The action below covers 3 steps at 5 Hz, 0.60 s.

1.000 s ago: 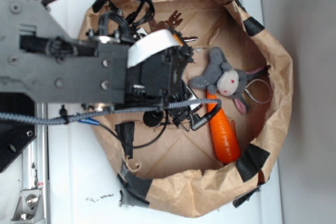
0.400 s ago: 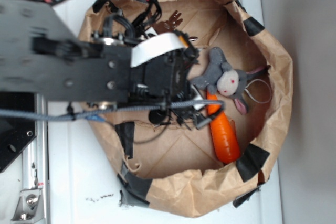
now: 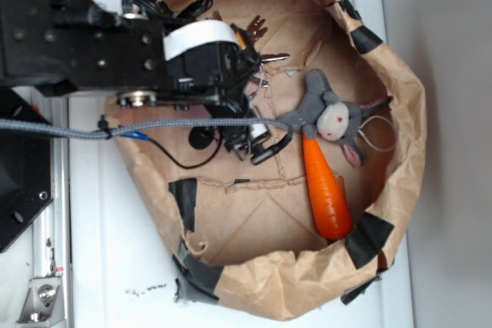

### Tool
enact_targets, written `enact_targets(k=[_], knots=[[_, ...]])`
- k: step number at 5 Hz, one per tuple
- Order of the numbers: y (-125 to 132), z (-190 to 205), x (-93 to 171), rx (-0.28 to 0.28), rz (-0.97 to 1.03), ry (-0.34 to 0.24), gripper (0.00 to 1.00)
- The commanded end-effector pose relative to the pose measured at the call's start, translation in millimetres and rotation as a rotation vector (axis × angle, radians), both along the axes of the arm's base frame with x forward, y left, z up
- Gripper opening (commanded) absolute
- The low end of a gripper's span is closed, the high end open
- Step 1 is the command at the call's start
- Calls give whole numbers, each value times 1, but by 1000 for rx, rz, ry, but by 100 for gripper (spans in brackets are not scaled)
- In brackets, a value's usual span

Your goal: Grab the silver keys.

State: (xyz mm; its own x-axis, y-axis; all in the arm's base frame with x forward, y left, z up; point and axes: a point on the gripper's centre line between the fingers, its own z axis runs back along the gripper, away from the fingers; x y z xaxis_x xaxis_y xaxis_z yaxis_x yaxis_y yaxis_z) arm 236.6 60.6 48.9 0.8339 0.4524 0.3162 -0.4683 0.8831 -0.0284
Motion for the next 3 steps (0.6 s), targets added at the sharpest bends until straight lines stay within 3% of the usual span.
enact_targets(k=[1, 3], knots=[[20, 6, 10, 17, 36, -53, 100], [20, -4, 16, 38, 43, -64, 100]])
